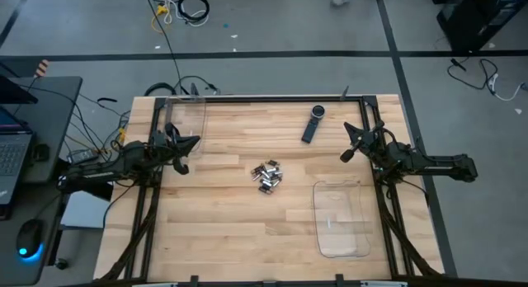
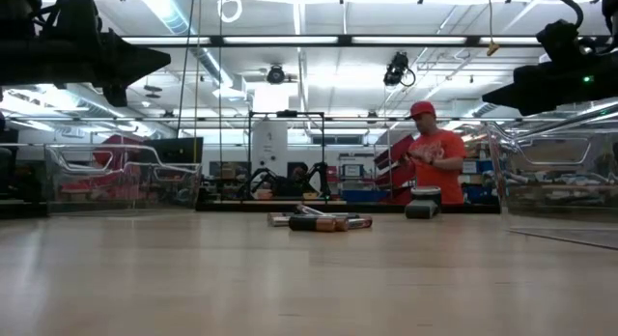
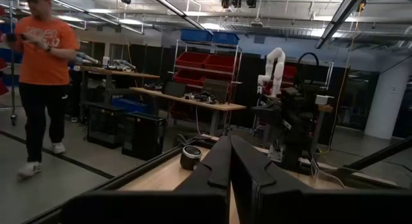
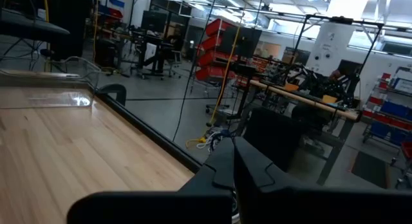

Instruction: Sort batteries

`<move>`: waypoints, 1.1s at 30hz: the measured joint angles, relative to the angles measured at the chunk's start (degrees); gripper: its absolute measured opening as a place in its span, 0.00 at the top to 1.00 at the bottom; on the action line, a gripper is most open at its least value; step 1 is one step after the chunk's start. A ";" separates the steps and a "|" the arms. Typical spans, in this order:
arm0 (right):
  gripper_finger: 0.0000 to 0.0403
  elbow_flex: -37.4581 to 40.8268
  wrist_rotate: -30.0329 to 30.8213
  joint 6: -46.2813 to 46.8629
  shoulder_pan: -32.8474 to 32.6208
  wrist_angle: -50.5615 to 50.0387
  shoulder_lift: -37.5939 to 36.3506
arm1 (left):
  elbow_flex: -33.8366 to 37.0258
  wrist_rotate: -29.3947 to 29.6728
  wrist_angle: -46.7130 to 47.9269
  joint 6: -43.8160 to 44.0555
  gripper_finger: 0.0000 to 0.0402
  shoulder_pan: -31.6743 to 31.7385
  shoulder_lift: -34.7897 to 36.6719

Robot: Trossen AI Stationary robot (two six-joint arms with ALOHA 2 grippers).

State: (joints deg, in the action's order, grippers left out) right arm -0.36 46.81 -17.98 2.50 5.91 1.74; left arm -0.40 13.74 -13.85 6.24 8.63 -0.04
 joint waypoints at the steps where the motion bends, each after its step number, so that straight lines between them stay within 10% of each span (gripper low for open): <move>1: 1.00 0.00 0.02 0.00 -0.02 0.02 0.02 | 0.00 -0.02 0.02 0.01 0.98 0.01 -0.01; 25: 1.00 0.00 0.01 0.00 -0.02 0.00 0.02 | 0.00 -0.23 -13.86 7.38 0.98 -0.01 0.01; 33: 1.00 -0.07 -2.53 6.00 -0.17 8.27 0.00 | -1.16 -11.06 -16.36 7.52 0.98 -0.10 -2.88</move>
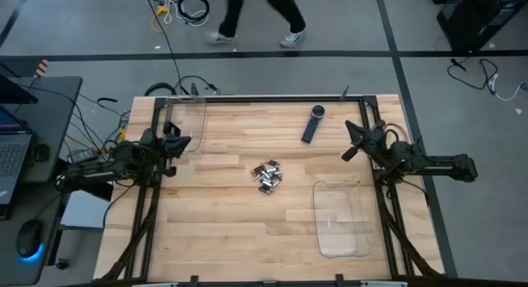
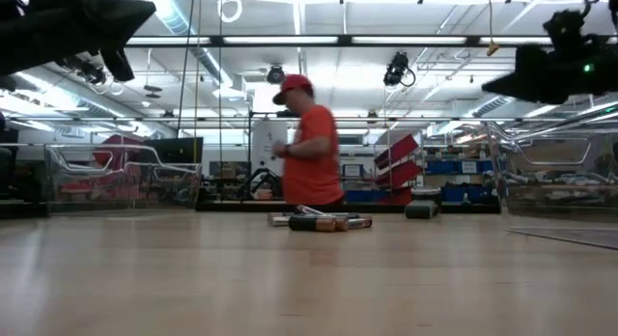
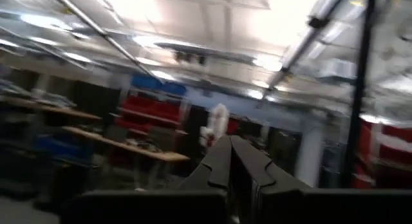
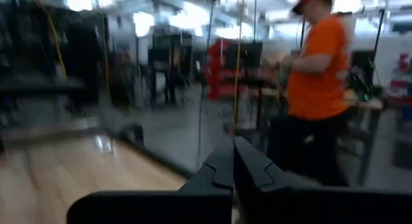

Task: Sort batteries
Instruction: Put the black battery into the top transparent bin

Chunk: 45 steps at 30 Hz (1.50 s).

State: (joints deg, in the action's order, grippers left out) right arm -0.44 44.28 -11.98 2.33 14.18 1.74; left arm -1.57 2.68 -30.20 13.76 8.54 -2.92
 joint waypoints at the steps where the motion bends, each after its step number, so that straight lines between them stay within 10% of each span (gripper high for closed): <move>1: 1.00 -0.24 -1.37 -1.65 0.02 1.60 0.01 | -1.29 -0.98 0.02 -0.34 0.98 -0.04 -1.20; 16: 1.00 -17.30 -9.11 0.10 -0.11 -3.27 9.85 | -20.42 -0.61 9.97 -10.56 0.98 -0.02 -37.04; 28: 1.00 -34.33 -9.37 4.91 -0.11 -15.26 28.16 | -33.39 4.25 32.46 -15.43 0.98 -0.02 -50.96; 45: 1.00 -42.11 -9.38 -1.66 -0.11 -18.63 33.55 | -33.48 3.00 18.29 -19.50 0.98 -4.27 -73.29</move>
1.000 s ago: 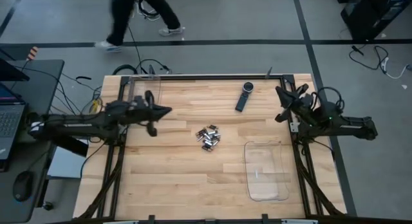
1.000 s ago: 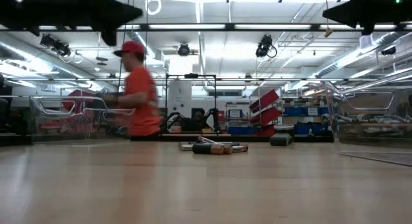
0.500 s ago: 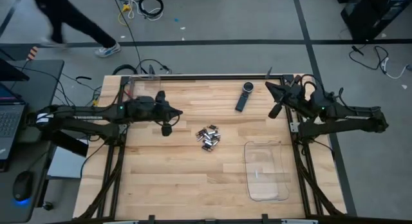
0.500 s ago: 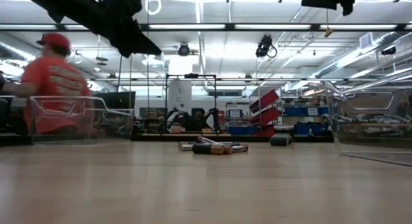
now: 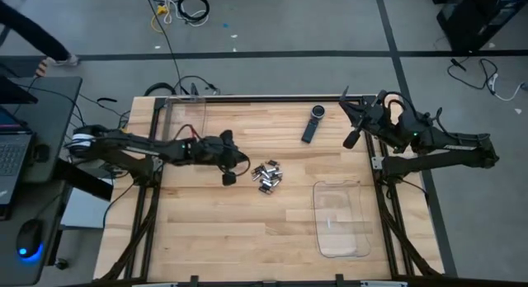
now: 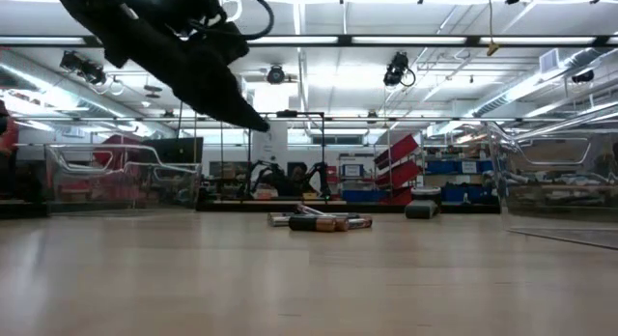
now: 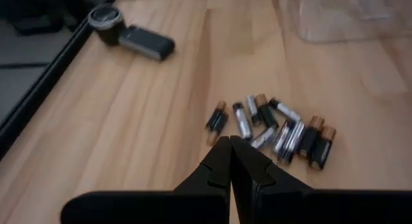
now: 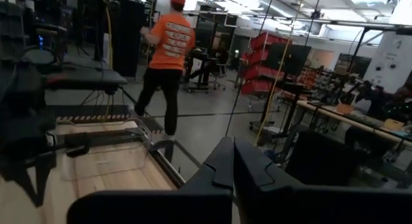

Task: Sort batteries
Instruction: Put the black battery into the top transparent bin

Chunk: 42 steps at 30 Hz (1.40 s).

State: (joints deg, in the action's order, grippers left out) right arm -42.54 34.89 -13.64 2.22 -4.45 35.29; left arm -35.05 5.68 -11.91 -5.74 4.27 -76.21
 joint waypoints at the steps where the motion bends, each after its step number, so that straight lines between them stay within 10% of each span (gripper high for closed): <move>1: 1.00 0.00 0.00 -0.03 0.00 0.00 0.00 | 0.00 0.01 -1.63 0.03 0.98 -0.25 -1.29; 23: 1.00 0.00 -0.04 -0.03 0.00 0.00 -0.02 | -6.88 -0.82 0.84 2.95 0.98 -2.07 -16.25; 42: 1.00 -0.02 -0.25 0.62 0.00 -4.08 0.33 | -6.84 2.70 2.59 4.85 0.73 -1.60 -19.61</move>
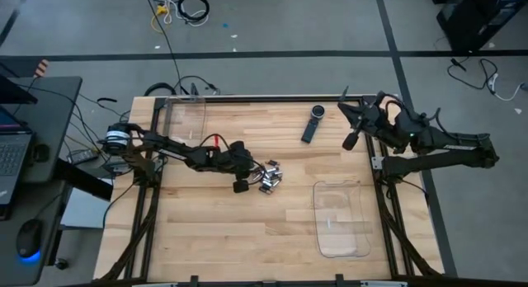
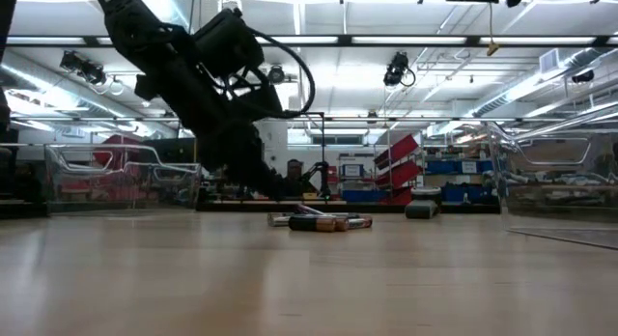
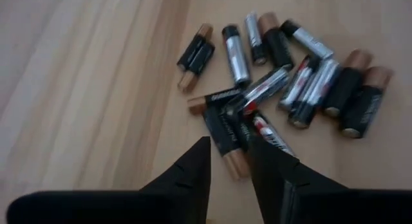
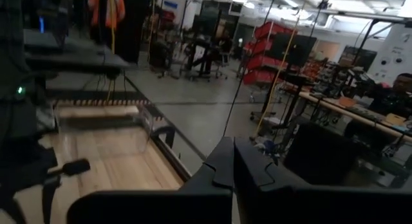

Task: Sort batteries
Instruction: Put the black battery into the top transparent bin

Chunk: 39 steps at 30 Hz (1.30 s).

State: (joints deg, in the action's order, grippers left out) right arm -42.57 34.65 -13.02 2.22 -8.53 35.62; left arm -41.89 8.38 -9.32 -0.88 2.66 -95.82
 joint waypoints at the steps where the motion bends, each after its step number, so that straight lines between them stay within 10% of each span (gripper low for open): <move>1: 1.00 0.00 -0.03 -0.01 0.02 -0.51 0.08 | 0.00 -0.16 -0.16 0.00 0.72 0.22 -0.61; 18: 1.00 0.00 -0.10 1.32 0.00 -0.57 2.64 | -0.04 -0.83 -2.07 -0.16 0.71 0.96 -4.71; 28: 1.00 0.00 -0.10 1.38 0.00 -0.57 2.64 | -0.11 1.31 -1.49 0.06 0.95 1.04 -4.70; 39: 1.00 0.00 -0.10 1.34 0.00 -0.57 2.64 | 0.28 4.14 2.35 1.40 0.96 1.13 -0.51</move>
State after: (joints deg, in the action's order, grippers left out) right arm -42.57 34.54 -11.68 2.22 -9.10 38.26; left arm -41.60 12.51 -6.97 0.51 3.79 -96.32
